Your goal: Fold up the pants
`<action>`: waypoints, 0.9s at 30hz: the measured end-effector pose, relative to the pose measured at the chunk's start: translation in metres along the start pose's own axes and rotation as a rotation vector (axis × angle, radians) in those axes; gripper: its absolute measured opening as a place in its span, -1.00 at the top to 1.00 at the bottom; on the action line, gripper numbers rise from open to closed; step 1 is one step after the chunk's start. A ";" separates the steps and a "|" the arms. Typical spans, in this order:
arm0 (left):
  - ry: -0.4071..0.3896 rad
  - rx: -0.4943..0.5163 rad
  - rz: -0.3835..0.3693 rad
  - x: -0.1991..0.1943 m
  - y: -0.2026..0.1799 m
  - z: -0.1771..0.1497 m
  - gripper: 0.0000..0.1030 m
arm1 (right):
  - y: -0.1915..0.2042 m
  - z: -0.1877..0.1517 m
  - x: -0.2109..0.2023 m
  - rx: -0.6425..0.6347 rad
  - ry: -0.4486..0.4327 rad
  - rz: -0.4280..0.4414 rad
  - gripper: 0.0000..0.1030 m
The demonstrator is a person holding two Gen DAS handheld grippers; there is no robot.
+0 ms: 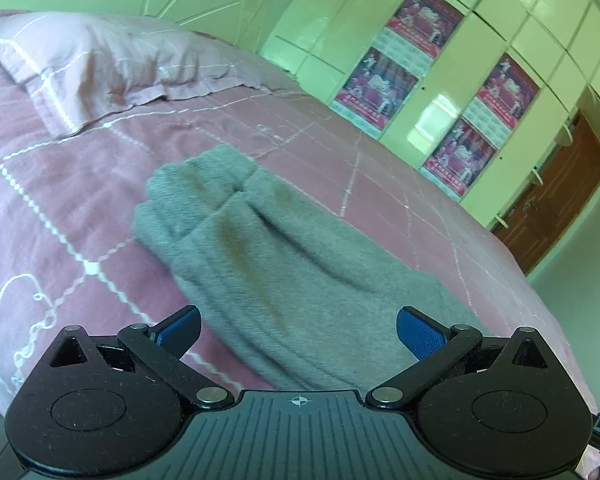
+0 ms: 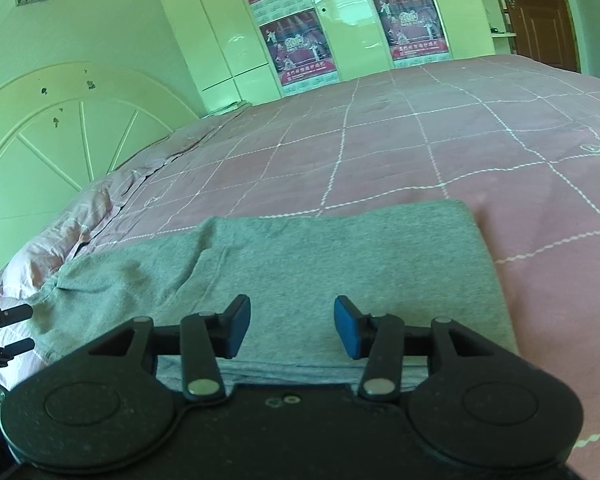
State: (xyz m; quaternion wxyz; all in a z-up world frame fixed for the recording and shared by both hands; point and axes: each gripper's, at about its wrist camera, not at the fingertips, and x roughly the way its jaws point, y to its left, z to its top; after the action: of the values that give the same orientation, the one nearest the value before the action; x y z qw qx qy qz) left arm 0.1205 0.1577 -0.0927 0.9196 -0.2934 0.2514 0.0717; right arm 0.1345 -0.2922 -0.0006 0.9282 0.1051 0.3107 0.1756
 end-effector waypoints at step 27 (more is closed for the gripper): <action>-0.055 -0.169 -0.072 0.065 0.051 0.020 0.49 | 0.121 -0.046 0.079 -0.556 0.185 -0.063 0.03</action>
State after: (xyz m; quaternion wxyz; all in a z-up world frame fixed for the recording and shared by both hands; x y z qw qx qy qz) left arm 0.1703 0.2096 -0.1371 0.9000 -0.3768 0.2086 0.0676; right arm 0.1331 -0.1464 -0.0426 0.8942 -0.1797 0.3369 0.2339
